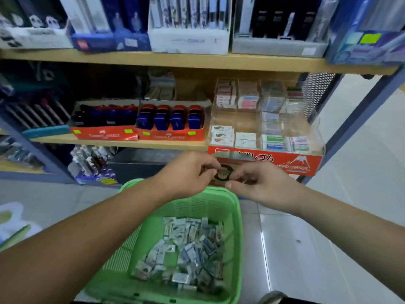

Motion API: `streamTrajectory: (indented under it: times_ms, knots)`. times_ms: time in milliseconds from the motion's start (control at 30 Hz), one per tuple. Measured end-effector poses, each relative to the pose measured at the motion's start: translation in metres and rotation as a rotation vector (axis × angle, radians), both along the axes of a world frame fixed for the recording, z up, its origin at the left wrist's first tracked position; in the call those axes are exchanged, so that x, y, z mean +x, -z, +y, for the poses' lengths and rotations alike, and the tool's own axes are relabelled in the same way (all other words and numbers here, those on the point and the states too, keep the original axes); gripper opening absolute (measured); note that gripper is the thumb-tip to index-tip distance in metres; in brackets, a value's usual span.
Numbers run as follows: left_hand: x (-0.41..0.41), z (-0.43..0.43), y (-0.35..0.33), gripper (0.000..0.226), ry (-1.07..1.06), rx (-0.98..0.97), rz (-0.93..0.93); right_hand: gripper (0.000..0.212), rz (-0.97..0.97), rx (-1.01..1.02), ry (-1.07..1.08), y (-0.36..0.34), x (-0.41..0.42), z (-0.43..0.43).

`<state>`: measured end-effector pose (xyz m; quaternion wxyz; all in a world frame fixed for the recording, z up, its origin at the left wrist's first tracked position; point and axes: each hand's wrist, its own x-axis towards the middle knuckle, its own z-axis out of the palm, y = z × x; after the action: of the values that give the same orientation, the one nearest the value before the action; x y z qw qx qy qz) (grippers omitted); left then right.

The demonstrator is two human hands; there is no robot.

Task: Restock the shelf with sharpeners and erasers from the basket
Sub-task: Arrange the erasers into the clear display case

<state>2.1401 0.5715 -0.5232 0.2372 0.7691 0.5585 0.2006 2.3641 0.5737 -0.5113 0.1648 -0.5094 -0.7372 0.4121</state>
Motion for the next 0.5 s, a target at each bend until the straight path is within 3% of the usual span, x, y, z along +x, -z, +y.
streamTrajectory:
  times_ms: [267,400,500]
  knots:
    - [-0.067,-0.076,0.13,0.042,-0.132,-0.455,0.077,0.062,-0.613,-0.009,-0.57,0.081,-0.061,-0.052]
    - [-0.088,-0.1,0.179,0.055,-0.141,-0.613,0.146,0.095,-0.702,-0.178,-0.613,0.153,-0.095,-0.054]
    - [-0.108,-0.116,0.207,0.058,-0.151,-0.691,0.143,0.115,-0.769,-0.291,-0.519,0.202,-0.112,-0.049]
